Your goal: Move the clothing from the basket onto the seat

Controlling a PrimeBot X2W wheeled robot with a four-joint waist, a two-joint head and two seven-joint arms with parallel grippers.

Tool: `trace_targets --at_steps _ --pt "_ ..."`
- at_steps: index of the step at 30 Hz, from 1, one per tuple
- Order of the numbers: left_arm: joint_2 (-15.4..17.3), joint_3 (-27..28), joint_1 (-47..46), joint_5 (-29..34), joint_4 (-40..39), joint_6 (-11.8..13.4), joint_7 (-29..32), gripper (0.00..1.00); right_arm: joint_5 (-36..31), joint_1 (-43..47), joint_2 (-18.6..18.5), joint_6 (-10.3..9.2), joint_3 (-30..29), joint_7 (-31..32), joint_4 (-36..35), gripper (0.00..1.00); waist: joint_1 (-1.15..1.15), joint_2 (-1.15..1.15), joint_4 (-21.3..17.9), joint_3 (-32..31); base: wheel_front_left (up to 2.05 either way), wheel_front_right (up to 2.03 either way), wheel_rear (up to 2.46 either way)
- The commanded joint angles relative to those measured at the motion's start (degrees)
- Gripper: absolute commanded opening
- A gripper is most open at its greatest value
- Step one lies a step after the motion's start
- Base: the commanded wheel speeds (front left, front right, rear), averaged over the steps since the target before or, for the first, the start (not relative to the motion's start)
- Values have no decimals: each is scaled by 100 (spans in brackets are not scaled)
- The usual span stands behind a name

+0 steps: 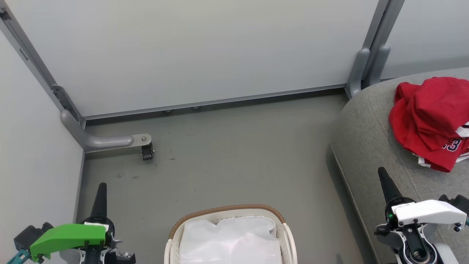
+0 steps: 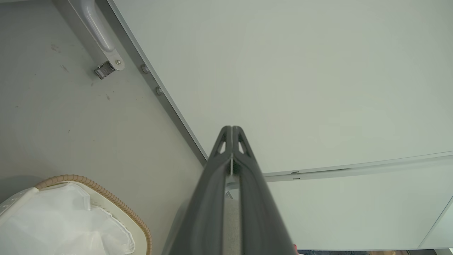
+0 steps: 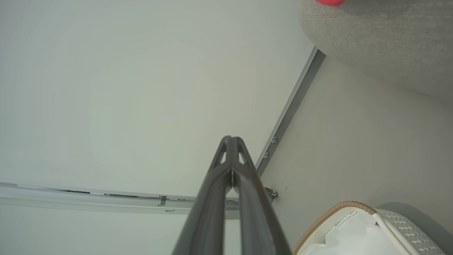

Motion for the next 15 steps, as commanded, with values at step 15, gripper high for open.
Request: trace_targets --at_steps 15 --pt "30 94 -190 -763 -85 -64 210 0 756 59 -36 -3 -87 213 -163 0 0 0 -2 -35 0 0 0"
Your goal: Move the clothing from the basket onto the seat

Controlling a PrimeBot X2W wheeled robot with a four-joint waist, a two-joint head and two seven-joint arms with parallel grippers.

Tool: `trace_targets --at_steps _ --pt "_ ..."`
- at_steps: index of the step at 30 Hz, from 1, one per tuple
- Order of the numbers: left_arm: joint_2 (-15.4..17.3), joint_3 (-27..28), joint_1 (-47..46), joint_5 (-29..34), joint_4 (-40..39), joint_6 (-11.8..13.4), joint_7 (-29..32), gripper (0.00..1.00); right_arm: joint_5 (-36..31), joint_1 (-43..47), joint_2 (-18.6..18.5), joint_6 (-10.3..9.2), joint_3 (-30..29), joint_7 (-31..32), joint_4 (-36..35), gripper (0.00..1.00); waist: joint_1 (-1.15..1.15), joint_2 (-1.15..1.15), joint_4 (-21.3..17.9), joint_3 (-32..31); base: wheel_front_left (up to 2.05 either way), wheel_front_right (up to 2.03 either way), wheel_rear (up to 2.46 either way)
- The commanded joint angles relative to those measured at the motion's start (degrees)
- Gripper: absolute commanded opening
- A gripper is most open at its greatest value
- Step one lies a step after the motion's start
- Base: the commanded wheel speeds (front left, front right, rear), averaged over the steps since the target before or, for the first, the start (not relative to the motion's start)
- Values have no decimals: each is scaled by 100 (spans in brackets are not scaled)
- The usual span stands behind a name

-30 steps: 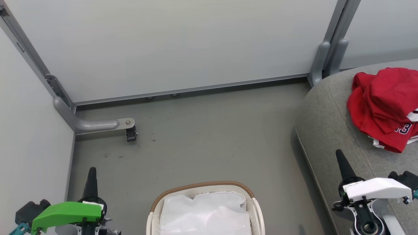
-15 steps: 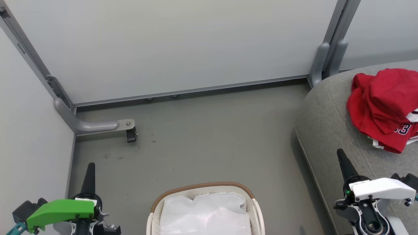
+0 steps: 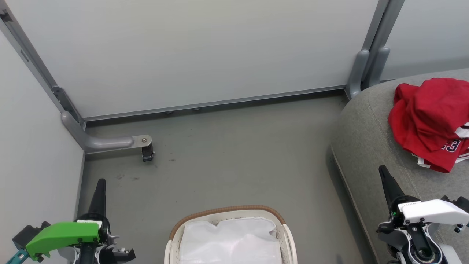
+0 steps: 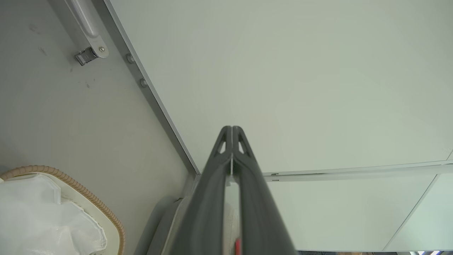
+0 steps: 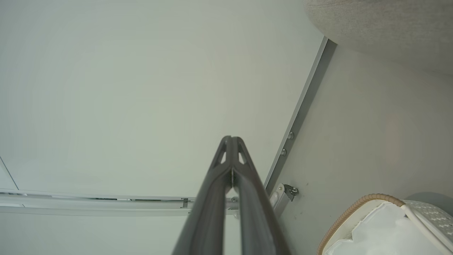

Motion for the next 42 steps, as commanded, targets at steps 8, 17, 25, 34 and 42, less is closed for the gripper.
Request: trace_targets --at_steps 8,17,25,34,42 --pt "30 61 -155 -405 -66 -49 111 0 405 58 -34 0 -55 109 -97 0 0 0 -1 -19 0 0 0" --pt "32 98 -178 -748 -84 -71 202 0 742 73 -35 -1 -86 207 -144 0 0 0 -2 -39 0 0 0" --pt "32 121 -189 -994 -95 -80 278 0 986 89 -35 -1 -108 275 -181 0 0 0 -3 -56 0 0 0" --pt "32 118 -181 -990 -90 -76 276 0 977 88 -35 -1 -106 275 -177 0 0 0 -3 -56 0 0 0" --pt "32 118 -181 -989 -91 -76 276 0 978 88 -35 -1 -105 275 -177 0 0 0 -3 -56 0 0 0"
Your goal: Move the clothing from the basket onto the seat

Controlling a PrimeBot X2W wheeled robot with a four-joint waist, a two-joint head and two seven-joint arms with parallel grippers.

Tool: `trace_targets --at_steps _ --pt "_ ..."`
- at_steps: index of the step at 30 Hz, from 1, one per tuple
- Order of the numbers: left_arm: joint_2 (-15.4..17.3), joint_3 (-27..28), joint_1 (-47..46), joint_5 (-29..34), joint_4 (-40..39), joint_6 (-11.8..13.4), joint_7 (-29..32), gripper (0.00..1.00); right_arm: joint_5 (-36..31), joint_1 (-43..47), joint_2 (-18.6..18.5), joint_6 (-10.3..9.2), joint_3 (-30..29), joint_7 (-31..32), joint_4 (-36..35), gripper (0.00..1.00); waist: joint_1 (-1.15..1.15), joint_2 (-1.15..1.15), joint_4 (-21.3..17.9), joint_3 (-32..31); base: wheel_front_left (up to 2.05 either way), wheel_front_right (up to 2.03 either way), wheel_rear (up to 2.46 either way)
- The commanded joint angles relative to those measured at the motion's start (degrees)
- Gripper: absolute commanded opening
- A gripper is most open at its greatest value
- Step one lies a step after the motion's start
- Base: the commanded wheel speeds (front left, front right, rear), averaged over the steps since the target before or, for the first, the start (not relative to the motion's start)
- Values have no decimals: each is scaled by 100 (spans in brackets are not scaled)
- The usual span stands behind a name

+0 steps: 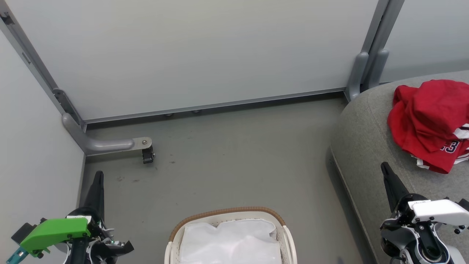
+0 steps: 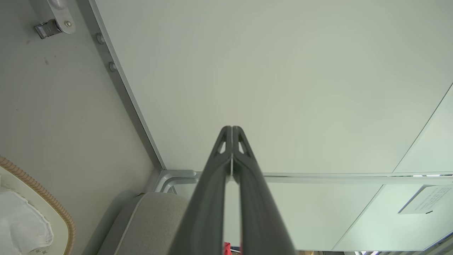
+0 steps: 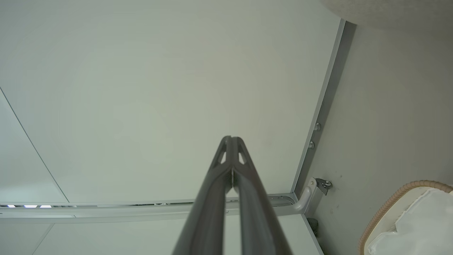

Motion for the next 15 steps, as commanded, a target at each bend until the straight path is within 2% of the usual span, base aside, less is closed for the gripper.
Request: trace_targets --at_steps 1,15 --pt "31 14 -67 -18 -11 -25 23 0 18 62 -31 0 -12 20 -21 0 0 0 0 0 0 0 0" --pt "31 14 -67 -19 -11 -25 22 0 18 62 -31 0 -11 19 -21 0 0 0 0 0 0 0 0"
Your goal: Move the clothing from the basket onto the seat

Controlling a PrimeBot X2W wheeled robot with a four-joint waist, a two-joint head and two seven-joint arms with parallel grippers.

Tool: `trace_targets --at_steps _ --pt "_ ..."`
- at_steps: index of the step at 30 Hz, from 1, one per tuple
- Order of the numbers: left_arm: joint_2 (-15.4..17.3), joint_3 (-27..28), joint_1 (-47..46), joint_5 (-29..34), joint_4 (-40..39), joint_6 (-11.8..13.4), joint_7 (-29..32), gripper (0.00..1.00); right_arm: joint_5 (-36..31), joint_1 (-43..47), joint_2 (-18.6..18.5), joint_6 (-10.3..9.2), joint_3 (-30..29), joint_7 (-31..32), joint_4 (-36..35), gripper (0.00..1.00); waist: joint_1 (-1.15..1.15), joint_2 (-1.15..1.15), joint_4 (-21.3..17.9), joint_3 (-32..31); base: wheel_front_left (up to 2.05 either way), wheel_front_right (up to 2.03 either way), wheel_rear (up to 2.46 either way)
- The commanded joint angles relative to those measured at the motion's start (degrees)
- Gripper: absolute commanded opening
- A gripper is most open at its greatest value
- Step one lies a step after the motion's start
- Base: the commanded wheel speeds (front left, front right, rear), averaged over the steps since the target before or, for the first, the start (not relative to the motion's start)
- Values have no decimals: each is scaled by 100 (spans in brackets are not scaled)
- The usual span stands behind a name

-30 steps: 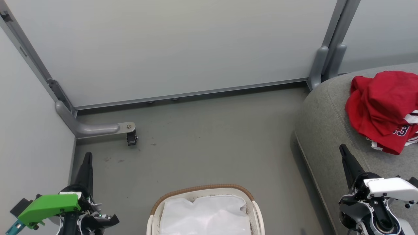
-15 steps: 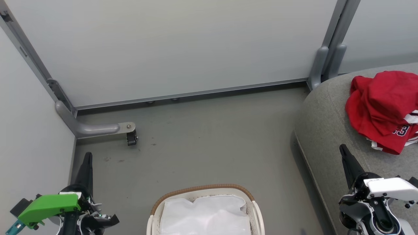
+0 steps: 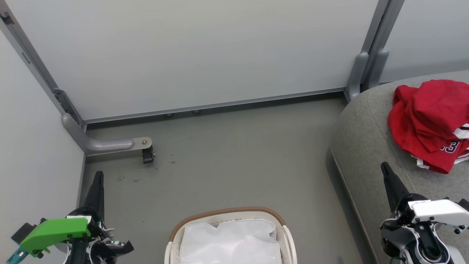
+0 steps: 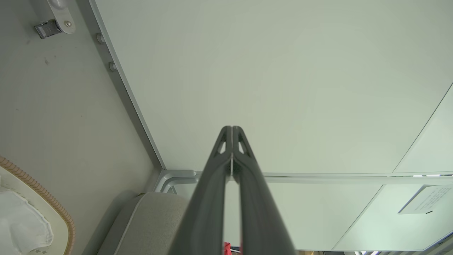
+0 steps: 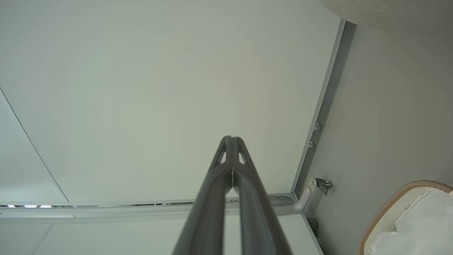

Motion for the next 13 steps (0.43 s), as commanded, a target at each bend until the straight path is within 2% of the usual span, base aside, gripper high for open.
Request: trace_targets --at_steps 1,13 --pt "31 14 -67 -19 -10 -25 22 0 18 61 -31 0 -11 19 -21 0 0 0 0 0 0 0 0" --pt "31 13 -67 -19 -10 -25 22 0 18 62 -31 0 -11 19 -21 0 0 0 0 0 0 0 0"
